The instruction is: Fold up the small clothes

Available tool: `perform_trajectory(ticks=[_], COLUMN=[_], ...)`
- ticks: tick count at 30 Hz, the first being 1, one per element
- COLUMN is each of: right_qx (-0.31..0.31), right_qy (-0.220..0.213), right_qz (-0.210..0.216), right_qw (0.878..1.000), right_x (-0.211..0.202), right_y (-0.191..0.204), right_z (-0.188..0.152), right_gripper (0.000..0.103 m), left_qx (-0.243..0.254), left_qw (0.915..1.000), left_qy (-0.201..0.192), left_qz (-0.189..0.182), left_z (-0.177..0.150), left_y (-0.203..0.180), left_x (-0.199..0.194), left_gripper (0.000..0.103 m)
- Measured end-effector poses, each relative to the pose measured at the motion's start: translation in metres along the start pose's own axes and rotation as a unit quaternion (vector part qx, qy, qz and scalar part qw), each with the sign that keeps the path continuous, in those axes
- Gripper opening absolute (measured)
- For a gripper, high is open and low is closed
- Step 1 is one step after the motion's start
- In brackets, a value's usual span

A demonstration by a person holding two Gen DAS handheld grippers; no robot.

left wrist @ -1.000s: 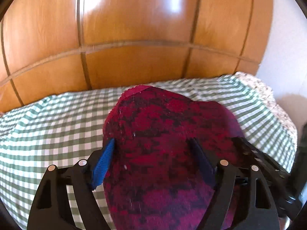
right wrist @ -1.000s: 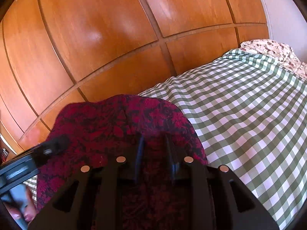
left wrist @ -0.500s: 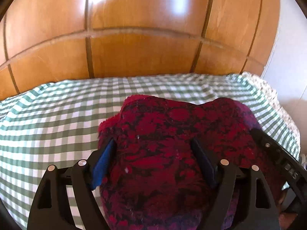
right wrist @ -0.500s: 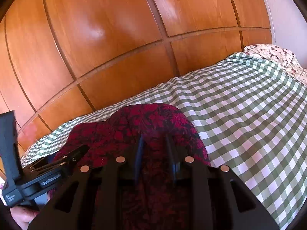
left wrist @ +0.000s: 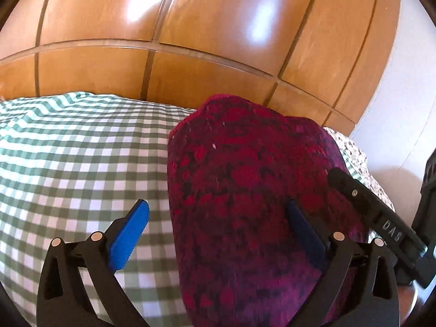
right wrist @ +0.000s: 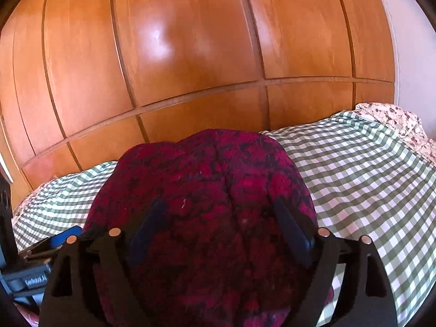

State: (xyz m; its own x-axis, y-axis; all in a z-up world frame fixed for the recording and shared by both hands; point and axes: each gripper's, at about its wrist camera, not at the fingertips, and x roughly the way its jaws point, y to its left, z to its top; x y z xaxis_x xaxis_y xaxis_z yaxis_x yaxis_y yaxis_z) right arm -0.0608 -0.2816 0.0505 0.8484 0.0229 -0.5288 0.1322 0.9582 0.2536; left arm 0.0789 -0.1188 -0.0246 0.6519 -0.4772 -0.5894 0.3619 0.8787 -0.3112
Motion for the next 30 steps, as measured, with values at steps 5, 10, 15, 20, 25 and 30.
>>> perform_trajectory(ticks=[5, 10, 15, 20, 25, 30], right_qx=[0.029, 0.091, 0.204, 0.236, 0.262, 0.286], right_qy=[0.008, 0.038, 0.1, 0.141, 0.178, 0.183], right_qz=[0.022, 0.015, 0.04, 0.09, 0.126, 0.156], right_qw=[0.999, 0.995, 0.973, 0.957, 0.94, 0.928], right_x=[-0.017, -0.031, -0.033, -0.03, -0.016, -0.008], right_y=[-0.01, -0.039, -0.079, -0.089, -0.087, -0.089], right_z=[0.004, 0.004, -0.015, -0.037, -0.058, -0.071], right_gripper=[0.1, 0.101, 0.101, 0.101, 0.101, 0.101], left_qx=[0.003, -0.032, -0.064, -0.067, -0.041, -0.054], left_qw=[0.9997, 0.9977, 0.9921, 0.9856, 0.9844, 0.9813], left_qy=[0.016, 0.037, 0.063, 0.089, 0.101, 0.112], left_qz=[-0.015, -0.047, -0.087, -0.127, -0.138, -0.147], left_z=[-0.01, -0.018, -0.027, -0.036, -0.045, -0.042], left_y=[0.0, 0.01, 0.019, 0.017, 0.006, 0.007], left_x=[-0.01, -0.014, -0.011, -0.009, -0.006, 0.0], left_gripper=[0.099, 0.099, 0.099, 0.099, 0.099, 0.099])
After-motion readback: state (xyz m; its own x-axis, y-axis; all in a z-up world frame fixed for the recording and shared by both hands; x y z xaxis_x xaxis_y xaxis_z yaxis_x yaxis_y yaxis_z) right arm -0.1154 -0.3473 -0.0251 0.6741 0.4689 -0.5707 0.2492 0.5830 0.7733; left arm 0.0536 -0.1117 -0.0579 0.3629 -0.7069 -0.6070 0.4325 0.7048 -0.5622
